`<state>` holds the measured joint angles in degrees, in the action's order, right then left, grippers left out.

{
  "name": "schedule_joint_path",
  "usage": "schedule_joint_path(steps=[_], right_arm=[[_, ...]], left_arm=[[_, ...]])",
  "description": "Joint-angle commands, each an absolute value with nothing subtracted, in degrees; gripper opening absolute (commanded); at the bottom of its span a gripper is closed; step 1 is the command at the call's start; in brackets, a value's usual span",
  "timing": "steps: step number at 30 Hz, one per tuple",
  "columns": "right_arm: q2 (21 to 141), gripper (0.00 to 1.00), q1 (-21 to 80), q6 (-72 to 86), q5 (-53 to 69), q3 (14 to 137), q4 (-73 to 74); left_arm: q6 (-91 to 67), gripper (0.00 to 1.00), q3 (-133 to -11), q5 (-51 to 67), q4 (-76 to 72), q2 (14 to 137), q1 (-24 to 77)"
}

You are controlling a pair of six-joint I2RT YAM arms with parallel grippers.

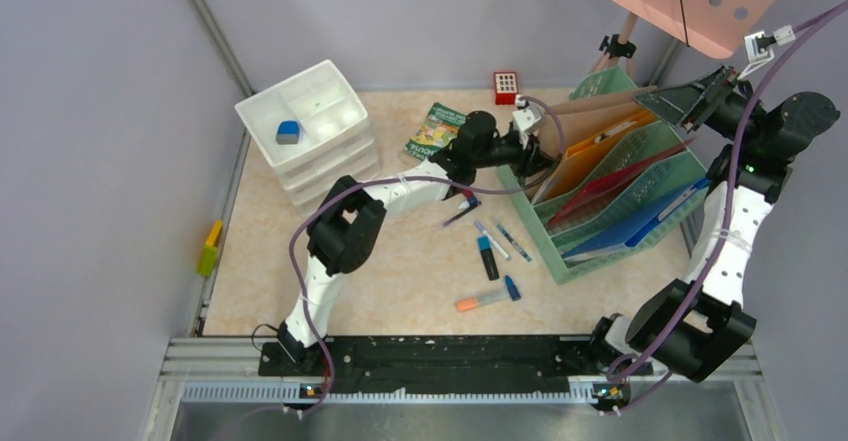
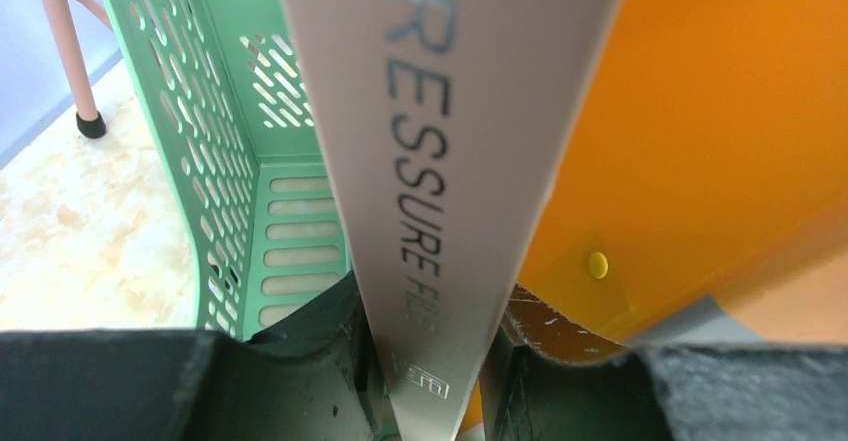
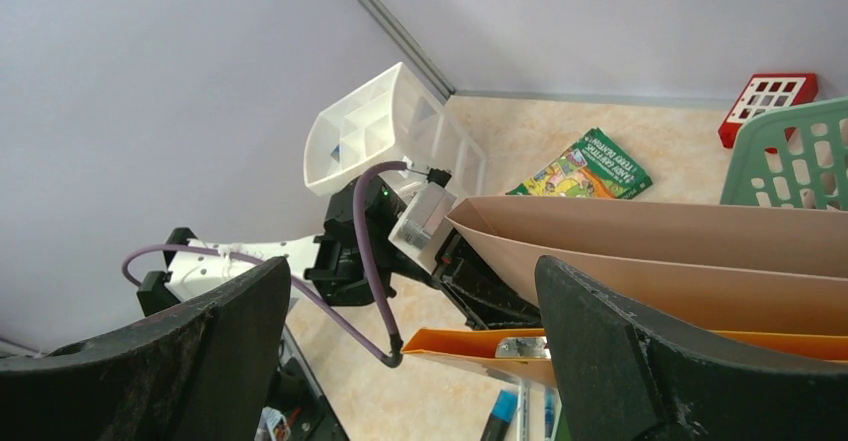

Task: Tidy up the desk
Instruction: Place the folder in the storage box.

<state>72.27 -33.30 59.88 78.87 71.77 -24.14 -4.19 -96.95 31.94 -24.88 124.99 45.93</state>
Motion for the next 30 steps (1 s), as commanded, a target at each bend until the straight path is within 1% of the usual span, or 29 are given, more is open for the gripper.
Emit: schedule_joint_path(steps=[1,3,5,6,9,13,16,21,24,28,30], right_arm=[[71.0,0.91,-33.8,60.0,79.6,76.2,-24.6],[71.2,0.91,-33.8,59.9,79.6,76.5,-24.3],[71.4,0.91,-33.8,59.9,79.5,76.4,-24.0],[71.5,0.91,-33.8,59.8,79.5,76.3,-24.0],[71.7,0.91,-33.8,59.6,79.4,76.0,-23.8],[72.0,0.91,-33.8,58.7,79.1,75.9,-22.6],[72.0,0.91,-33.8,54.8,78.9,77.2,-17.4],[71.6,0.91,-33.8,36.3,76.4,82.9,5.9],[71.6,0.91,-33.8,26.3,73.9,87.3,18.4],[71.7,0.91,-33.8,8.5,65.1,93.7,38.5],[71.0,0.91,-33.9,2.2,60.0,95.0,44.8]], left_arm=[[0.7,0.23,-98.5,32.5,-16.6,120.7,46.2],[2.4,0.31,-99.9,32.0,-13.0,120.3,46.2],[3.5,0.49,-101.3,30.6,-9.0,119.7,46.2],[3.9,0.55,-101.8,30.0,-7.2,119.4,46.2],[5.3,0.67,-101.8,28.9,-3.4,117.5,46.2],[5.4,0.74,-101.4,27.9,1.3,115.1,46.2],[5.9,0.79,-100.8,27.4,4.9,112.8,46.2],[8.9,0.85,-98.2,25.5,9.9,107.5,46.1],[10.6,0.86,-95.7,23.8,13.2,103.6,45.6],[11.0,0.89,-91.9,17.0,16.6,97.3,44.2],[12.9,0.89,-89.4,15.0,17.8,94.2,43.7]])
